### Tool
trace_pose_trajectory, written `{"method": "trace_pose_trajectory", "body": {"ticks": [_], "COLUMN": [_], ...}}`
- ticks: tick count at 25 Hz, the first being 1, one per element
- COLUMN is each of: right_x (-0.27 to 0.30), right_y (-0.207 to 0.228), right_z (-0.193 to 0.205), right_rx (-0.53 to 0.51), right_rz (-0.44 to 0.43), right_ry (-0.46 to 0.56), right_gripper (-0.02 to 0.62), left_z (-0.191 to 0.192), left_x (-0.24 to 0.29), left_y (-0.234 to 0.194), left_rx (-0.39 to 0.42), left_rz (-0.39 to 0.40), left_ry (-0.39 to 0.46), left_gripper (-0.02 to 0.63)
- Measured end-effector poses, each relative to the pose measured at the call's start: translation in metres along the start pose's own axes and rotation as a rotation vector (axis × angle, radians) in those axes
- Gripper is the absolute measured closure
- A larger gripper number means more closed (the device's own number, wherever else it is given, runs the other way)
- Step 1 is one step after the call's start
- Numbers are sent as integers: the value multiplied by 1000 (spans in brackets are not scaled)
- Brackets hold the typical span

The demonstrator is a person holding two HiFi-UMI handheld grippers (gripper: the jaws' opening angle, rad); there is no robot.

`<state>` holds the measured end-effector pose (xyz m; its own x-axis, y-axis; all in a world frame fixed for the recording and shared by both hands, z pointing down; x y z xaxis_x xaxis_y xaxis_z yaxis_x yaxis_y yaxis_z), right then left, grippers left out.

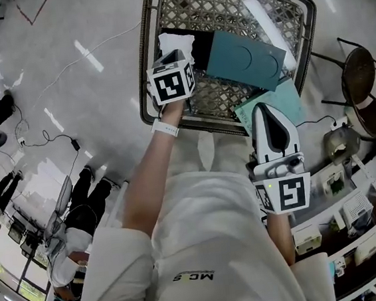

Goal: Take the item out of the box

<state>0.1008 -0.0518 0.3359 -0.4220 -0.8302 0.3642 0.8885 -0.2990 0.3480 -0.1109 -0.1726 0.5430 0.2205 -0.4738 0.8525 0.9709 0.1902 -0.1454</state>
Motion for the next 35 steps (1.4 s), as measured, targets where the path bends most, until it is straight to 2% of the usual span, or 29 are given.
{"method": "trace_pose_trajectory", "body": {"ticks": [14,26,35], "right_x": [-42,-72,-84], "right_y": [-9,-4,-10], "right_z": [-25,-55,-70], "right_rx": [-57,-123,-189], "right_rz": [16,81,107], "right_ry": [78,147,183], "right_gripper": [580,580,580], "left_z": [-12,-25,-29], "left_x": [-103,-218,-288], "left_y": [20,41,64], "left_rx": [78,171,286], "left_rz": [22,84,81], "left_ry": [201,426,618], "left_gripper": [583,583,583]}}
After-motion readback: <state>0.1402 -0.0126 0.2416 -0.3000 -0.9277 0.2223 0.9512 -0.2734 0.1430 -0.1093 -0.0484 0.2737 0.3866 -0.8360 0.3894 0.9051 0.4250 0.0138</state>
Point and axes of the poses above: the fingertips, and each gripper's own axes: x forward along the fingers, y to its right, z out of its underside, the point moved 6 cm from there along -x, backward along the fingers, and after that the axes turned 7 degrees about x, right-handed, at the moved point
